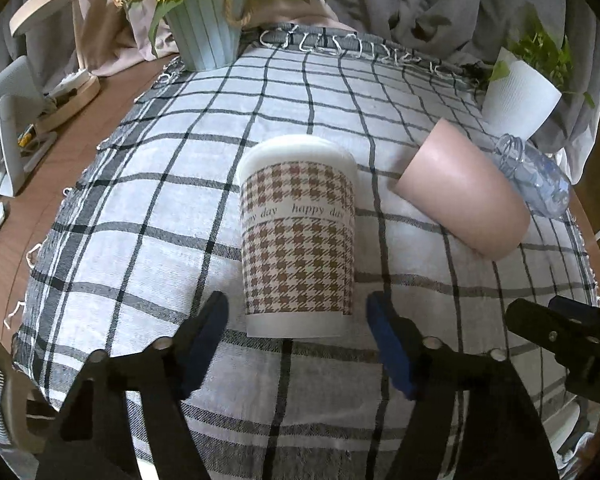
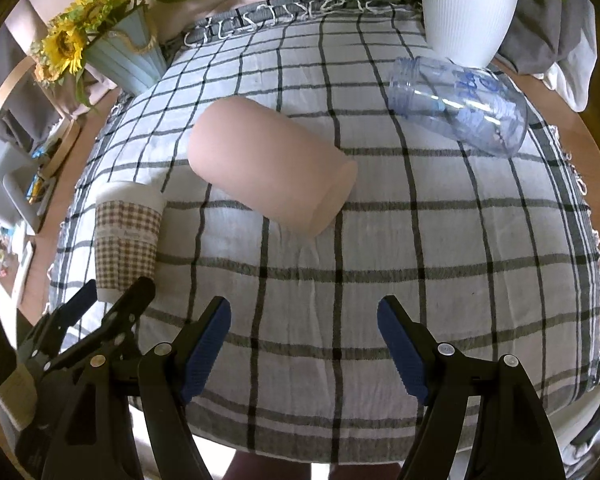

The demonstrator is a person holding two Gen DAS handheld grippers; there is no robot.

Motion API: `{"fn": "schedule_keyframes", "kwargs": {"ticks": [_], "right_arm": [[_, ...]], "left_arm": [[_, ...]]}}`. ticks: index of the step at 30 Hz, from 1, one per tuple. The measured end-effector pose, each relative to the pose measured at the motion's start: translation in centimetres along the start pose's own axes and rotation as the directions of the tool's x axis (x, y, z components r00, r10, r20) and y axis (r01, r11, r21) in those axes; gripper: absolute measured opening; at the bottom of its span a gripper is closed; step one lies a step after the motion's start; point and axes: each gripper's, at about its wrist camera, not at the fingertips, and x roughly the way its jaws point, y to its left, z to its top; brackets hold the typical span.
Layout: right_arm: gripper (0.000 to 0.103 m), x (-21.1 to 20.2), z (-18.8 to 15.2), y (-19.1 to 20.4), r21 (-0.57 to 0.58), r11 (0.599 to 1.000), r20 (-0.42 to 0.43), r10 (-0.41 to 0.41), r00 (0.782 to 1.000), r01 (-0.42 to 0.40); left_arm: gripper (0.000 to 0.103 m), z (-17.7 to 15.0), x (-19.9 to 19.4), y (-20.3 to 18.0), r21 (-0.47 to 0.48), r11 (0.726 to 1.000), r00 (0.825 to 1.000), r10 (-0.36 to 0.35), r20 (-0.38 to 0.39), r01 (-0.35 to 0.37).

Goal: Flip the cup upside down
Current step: 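Grasp the houndstooth cup with the left gripper and tip it rim-down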

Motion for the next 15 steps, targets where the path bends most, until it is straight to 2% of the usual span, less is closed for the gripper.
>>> {"fn": "schedule_keyframes", "kwargs": {"ticks": [2, 8, 15], "right_arm": [[0.076, 0.0, -0.1, -0.1, 0.002, 1.0, -0.004, 0.003, 1.0, -0.003], [0.076, -0.2, -0.2, 0.0, -0.004, 1.0, 0.004, 0.003, 1.0, -0.003], [0.076, -1.0, 1.0, 0.5, 0.003, 1.0, 0.036, 0.026, 0.999, -0.026]], "left_arm": [[0.054, 0.0, 0.1, -0.1, 0.004, 1.0, 1.0, 0.003, -0.001, -0.003], [0.054, 0.7, -1.1, -0.3, 0.019, 1.0, 1.0, 0.008, 0.029, -0.008], [0.054, 3.8, -2.4, -0.3, 0.039, 0.999, 0.997, 0.01, 0.071, -0.013]]}}
